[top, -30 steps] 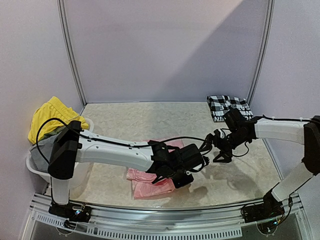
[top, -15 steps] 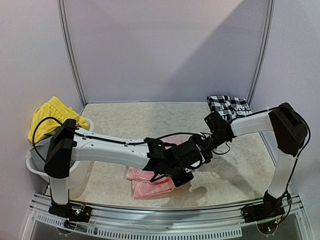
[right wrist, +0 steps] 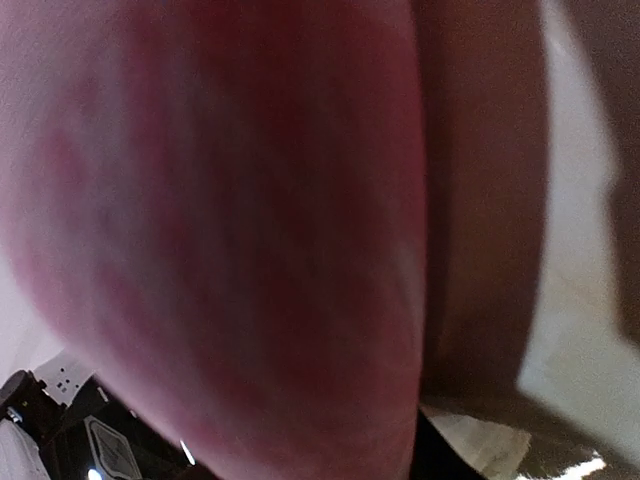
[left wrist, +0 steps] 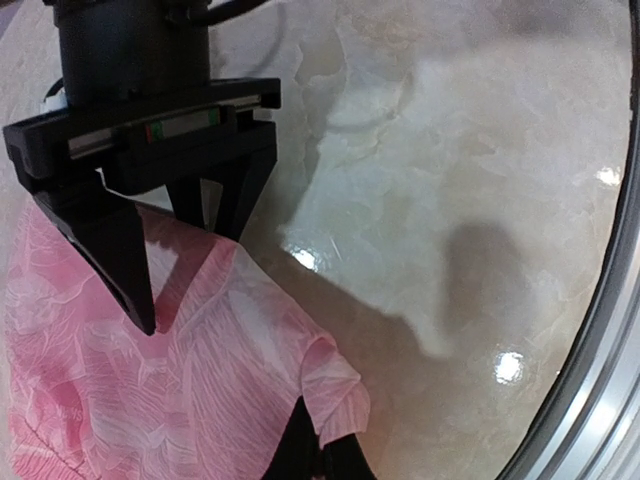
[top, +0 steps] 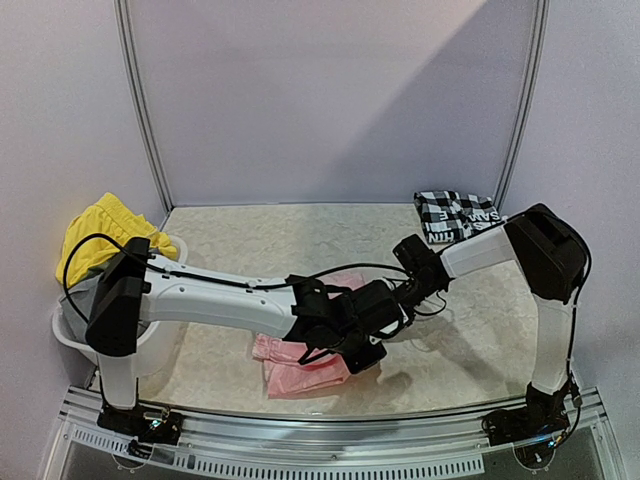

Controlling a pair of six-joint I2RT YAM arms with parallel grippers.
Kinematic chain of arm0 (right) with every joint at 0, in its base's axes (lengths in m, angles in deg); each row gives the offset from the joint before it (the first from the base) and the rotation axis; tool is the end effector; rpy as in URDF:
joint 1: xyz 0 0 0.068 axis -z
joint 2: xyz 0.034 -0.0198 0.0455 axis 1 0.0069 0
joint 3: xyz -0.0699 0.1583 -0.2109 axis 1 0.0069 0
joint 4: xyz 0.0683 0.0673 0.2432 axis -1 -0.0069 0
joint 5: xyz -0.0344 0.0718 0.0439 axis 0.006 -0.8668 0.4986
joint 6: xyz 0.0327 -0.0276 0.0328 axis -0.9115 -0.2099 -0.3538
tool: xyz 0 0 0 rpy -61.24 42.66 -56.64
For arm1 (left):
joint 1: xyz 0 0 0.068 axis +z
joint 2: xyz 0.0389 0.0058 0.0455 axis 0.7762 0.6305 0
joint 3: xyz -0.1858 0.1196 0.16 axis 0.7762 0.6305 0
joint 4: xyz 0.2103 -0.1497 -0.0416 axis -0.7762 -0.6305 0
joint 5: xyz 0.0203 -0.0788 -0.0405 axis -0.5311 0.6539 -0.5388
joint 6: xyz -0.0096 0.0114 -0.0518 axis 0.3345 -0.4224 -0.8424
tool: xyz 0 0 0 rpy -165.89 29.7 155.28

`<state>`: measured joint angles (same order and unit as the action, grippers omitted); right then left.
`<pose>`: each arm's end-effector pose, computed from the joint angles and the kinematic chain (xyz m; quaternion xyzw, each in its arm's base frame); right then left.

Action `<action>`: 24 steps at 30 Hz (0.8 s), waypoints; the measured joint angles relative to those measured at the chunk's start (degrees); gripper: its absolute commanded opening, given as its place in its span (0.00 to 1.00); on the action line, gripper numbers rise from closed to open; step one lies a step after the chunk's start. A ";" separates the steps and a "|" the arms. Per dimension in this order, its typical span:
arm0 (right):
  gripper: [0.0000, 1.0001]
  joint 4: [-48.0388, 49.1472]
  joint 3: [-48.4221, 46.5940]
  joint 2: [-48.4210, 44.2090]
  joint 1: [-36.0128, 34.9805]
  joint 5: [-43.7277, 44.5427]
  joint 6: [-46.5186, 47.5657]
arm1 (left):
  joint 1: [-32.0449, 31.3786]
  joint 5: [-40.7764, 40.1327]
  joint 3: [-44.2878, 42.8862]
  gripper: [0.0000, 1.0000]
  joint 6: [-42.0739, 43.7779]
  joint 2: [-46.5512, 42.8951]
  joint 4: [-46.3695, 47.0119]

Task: Fold and stack the mixed laundry pile
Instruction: Pass from the left arm to the right, then place the square-folded shorts at the corner of the board.

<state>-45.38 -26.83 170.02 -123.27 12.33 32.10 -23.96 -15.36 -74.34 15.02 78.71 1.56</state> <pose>0.2953 0.2310 0.1055 -0.0154 -0.8811 -0.4452 0.1589 0.1222 -0.4171 0.1963 0.5034 0.8160 -0.0731 0.2747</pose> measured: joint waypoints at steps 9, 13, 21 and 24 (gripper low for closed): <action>0.03 6.14 -2.01 4.02 -0.39 -2.08 -2.58 | 0.00 1.77 1.66 0.37 -1.40 -0.11 1.36; 0.00 6.56 -4.98 4.63 -0.09 -1.95 -2.56 | 0.00 4.35 0.85 0.66 -3.08 -0.09 0.11; 0.00 -3.87 -14.25 7.32 3.17 2.12 3.06 | 0.00 1.79 3.48 1.00 -8.09 -3.48 -2.16; 0.00 -9.57 -18.69 8.20 4.87 4.35 6.47 | 0.04 -2.27 6.86 1.00 -10.45 -8.92 -3.48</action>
<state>-54.95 -45.51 178.22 -118.40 16.68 38.57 -23.91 -17.64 -67.47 4.57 69.79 -1.91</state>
